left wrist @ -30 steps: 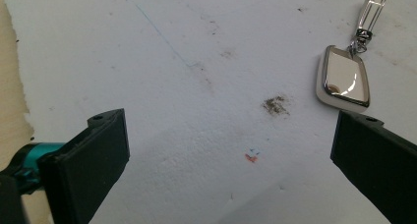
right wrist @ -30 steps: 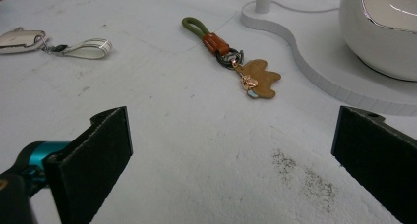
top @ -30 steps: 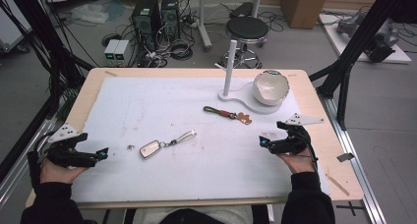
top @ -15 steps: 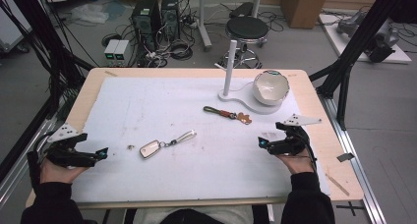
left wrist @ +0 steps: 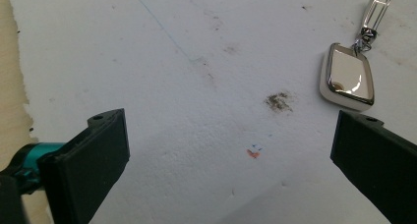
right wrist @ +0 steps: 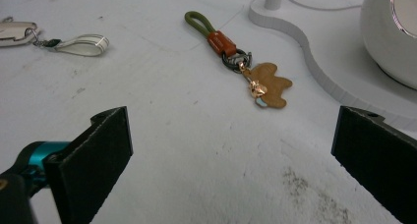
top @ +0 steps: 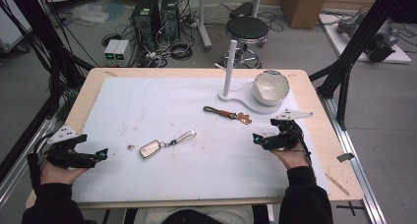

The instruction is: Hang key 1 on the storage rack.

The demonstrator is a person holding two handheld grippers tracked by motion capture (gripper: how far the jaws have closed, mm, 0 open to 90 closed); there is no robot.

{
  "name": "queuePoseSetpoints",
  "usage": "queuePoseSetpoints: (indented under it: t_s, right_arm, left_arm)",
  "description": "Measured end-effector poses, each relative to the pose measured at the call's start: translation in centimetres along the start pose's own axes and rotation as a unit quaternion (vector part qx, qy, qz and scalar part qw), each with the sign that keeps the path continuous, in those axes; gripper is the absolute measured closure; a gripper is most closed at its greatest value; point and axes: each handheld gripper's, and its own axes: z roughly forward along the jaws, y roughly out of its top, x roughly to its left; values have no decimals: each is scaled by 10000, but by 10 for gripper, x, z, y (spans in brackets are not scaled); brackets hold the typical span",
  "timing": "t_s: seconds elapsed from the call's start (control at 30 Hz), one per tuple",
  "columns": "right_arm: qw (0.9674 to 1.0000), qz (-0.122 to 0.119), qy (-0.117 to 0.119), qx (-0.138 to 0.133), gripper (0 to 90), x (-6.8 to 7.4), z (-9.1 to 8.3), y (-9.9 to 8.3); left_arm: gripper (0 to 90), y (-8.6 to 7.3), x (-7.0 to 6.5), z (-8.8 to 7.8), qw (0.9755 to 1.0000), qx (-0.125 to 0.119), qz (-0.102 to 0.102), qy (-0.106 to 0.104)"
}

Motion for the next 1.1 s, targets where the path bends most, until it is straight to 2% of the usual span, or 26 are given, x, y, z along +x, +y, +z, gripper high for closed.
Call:
queuePoseSetpoints:
  t_s: [0.33, 0.37, 0.53, 0.63, 0.8, 0.93, 1.1]
  right_arm:
    - [9998, -168, 54, 118, 9, -1, 17, 30]
    - [9996, -238, 86, 151, 9, 0, 25, 39]
    - [9990, -369, 127, 227, 9, 0, 39, 52]
    - [9982, -463, 216, 319, 9, 1, 55, 66]
    - [9976, -532, 225, 377, 9, 1, 70, 76]
    - [9960, -644, 156, 607, 10, 1, 89, 85]
    - [9946, -660, 155, 782, 12, 0, 101, 91]
  left_arm:
    - [17, -1, 1, -1, 10000, -23, 0, -16]
    - [17, -1, 1, -1, 10000, -26, -5, -24]
    - [17, -2, 2, -1, 10000, -38, -19, -11]
    - [17, -2, 2, -1, 10000, -26, -13, -11]
    - [17, -3, 4, -1, 10000, -25, -32, -14]
    - [17, -3, 4, -1, 10000, -55, -39, -39]
    - [17, -3, 5, -2, 10000, -68, -38, -49]
